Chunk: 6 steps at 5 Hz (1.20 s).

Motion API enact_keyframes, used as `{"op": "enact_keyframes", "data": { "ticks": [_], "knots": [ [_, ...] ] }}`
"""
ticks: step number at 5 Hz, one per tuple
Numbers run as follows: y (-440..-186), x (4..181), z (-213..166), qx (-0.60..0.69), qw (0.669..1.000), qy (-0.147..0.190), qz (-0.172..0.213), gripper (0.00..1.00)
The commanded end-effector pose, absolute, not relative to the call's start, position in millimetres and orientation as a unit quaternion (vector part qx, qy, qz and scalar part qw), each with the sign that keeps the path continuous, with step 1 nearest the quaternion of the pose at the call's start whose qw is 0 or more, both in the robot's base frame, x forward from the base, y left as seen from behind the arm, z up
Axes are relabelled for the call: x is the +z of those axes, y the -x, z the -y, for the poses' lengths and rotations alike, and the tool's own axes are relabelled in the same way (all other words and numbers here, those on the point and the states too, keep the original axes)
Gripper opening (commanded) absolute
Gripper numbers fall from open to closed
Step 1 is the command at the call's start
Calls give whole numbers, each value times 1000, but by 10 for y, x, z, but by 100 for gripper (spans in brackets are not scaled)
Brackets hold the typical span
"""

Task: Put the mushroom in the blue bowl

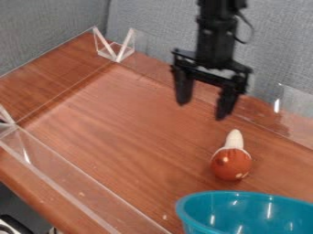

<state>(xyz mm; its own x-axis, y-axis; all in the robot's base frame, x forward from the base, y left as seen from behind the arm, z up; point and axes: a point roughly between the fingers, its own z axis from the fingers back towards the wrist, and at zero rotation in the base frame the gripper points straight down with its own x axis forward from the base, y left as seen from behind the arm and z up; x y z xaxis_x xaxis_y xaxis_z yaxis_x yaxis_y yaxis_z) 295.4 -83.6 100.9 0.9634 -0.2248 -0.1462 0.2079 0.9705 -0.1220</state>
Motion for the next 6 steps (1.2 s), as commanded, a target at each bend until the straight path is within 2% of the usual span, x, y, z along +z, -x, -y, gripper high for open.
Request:
{"op": "enact_keyframes", "data": {
  "ticks": [1, 2, 3, 6],
  "knots": [
    [-2987, 1020, 1084, -125, 989, 49, -59, 100],
    [-2940, 880, 1303, -137, 988, 46, -62, 100],
    [-2910, 723, 1370, -141, 987, 41, -70, 100],
    [-2926, 385, 1410, -144, 985, 25, -95, 100]
  ]
}}
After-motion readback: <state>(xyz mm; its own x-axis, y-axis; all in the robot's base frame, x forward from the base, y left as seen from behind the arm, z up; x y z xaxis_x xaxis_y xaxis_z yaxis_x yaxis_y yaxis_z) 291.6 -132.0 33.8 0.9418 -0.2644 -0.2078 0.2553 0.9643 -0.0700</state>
